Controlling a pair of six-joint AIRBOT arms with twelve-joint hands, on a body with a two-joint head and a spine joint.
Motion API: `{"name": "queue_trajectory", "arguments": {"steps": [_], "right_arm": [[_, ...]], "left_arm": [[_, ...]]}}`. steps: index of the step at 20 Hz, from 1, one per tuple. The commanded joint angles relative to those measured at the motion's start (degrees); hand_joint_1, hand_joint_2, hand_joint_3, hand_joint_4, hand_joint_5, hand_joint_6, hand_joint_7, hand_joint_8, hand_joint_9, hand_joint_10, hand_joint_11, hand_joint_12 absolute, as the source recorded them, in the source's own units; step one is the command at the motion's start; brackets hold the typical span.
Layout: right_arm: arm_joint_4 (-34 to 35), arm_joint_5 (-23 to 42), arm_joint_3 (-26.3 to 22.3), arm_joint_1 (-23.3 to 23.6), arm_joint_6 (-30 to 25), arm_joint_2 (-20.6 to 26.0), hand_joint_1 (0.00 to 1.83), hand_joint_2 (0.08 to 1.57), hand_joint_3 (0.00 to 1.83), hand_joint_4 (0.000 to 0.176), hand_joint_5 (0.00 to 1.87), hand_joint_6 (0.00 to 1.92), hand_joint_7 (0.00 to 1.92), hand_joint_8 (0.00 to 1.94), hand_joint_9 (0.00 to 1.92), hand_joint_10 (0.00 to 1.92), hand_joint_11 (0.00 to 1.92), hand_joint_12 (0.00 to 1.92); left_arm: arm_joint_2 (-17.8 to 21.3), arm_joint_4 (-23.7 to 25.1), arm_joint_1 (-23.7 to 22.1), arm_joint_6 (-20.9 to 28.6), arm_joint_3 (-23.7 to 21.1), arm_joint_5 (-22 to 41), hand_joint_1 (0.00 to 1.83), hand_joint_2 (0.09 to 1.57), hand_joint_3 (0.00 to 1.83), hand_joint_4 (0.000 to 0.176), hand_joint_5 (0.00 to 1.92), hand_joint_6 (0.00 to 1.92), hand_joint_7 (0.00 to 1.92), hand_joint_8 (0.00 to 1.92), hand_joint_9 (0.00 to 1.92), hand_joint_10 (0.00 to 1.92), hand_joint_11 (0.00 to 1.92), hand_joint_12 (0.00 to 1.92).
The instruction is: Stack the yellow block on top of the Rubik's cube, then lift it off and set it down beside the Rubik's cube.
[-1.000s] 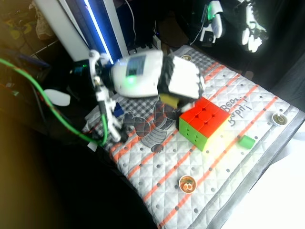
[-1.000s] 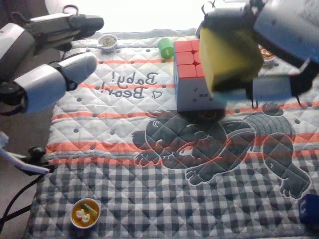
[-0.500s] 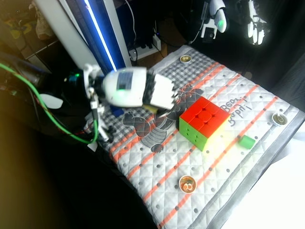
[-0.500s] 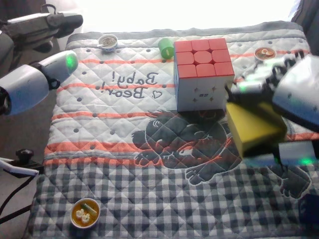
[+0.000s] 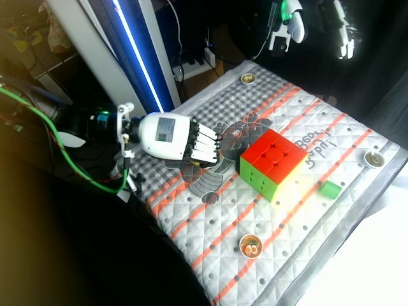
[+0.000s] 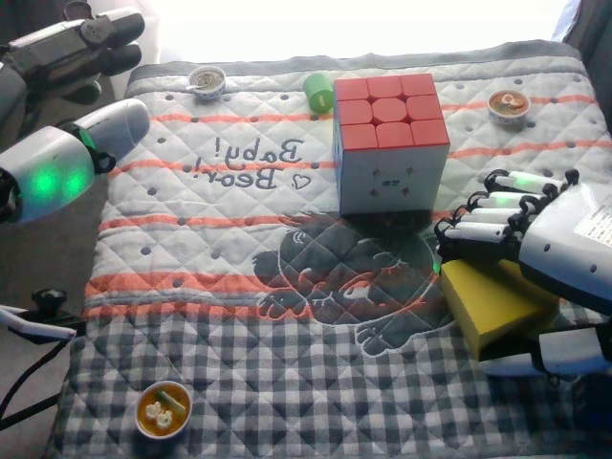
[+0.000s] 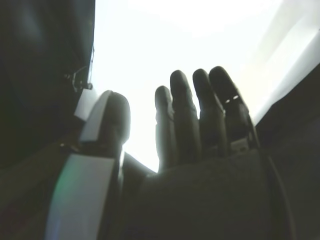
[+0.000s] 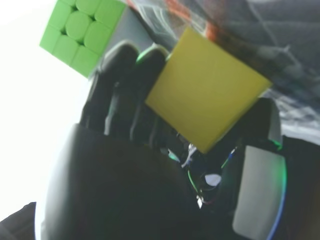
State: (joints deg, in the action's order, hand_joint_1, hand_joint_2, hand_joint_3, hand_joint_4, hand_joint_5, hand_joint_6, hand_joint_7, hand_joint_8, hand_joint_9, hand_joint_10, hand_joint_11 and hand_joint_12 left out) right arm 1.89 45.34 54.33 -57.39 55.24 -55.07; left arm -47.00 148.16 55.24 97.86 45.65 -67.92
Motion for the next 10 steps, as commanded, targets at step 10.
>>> {"name": "queue_trajectory", "arguments": {"steps": [10], "right_arm": [[1.3, 10.2, -2.2, 0.4, 0.0, 3.5, 0.58, 0.8, 0.0, 0.0, 0.0, 1.3, 0.0, 1.59, 0.0, 1.78, 0.0, 1.92]], "left_arm": [[-0.1, 1.6, 3.0, 9.1, 1.3, -9.9, 0.74, 1.26, 0.0, 0.027, 0.49, 0.01, 0.57, 0.0, 0.43, 0.31, 0.0, 1.38]]}}
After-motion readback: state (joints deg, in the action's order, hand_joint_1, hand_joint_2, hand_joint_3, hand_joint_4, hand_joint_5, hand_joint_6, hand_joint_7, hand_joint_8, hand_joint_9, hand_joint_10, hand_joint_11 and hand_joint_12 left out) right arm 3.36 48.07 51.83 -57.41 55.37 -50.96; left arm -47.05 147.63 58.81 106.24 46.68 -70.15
